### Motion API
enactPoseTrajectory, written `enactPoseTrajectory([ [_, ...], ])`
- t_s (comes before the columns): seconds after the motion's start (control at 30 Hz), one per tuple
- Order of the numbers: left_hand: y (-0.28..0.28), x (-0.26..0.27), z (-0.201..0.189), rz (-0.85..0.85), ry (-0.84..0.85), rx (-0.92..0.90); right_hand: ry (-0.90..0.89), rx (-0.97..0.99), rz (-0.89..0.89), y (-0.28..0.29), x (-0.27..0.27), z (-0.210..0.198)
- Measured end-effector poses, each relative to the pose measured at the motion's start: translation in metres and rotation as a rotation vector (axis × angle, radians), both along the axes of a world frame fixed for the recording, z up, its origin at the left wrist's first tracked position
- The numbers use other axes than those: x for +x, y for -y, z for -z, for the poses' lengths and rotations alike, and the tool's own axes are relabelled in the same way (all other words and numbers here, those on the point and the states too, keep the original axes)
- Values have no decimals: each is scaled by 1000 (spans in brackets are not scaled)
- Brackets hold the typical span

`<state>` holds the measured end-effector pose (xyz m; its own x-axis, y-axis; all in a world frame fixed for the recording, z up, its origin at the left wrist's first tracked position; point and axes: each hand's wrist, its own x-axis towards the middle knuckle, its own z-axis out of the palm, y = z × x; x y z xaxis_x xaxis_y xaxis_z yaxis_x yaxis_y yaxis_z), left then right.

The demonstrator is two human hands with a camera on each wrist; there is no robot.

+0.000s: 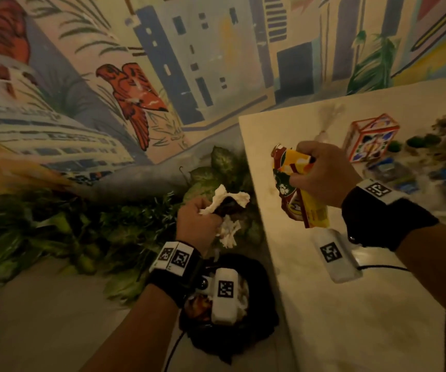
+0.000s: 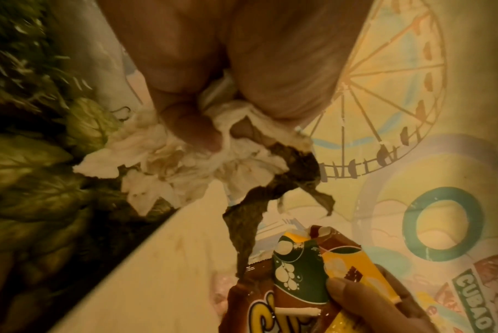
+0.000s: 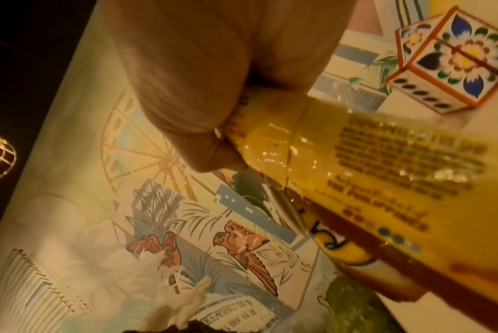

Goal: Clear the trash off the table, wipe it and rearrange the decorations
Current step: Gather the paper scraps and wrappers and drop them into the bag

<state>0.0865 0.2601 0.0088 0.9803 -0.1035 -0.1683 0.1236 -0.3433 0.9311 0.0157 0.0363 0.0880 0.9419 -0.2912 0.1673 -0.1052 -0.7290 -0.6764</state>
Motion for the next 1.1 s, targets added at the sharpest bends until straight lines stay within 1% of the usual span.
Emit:
enactPoseTrajectory([
  [0.1,-51,10,21,34,-71,67,-37,52,3,-54,7,18],
  [0.2,-92,18,42,77,-97,113,-97,73,34,-100,14,42],
  [0.33,-132,24,85,102,-164,177,-179,107,34,-149,19,88],
  [0.43,-149,23,117,81,-241,208,-252,145,83,-174,21,134],
  [0.5,-156,24,142,68,-282,220,-306,175,117,-186,25,168],
  [0.57,-157,28,172,57,-293,234,-332,165,111,-195,30,203],
  [0.63,-156,32,206,46,-310,254,-341,137,85,-203,34,241],
  [0.73,-151,37,260,79,-339,320,-406,176,118,-209,37,302],
  [0.83,-144,47,324,153,-369,419,-458,158,171,-213,41,364],
  [0.93,-138,60,387,198,-341,510,-467,124,204,-218,51,419],
  [1.0,-134,68,420,264,-306,572,-491,129,193,-222,60,452],
  [1.1,-128,80,462,440,-256,754,-495,58,112,-225,73,502],
])
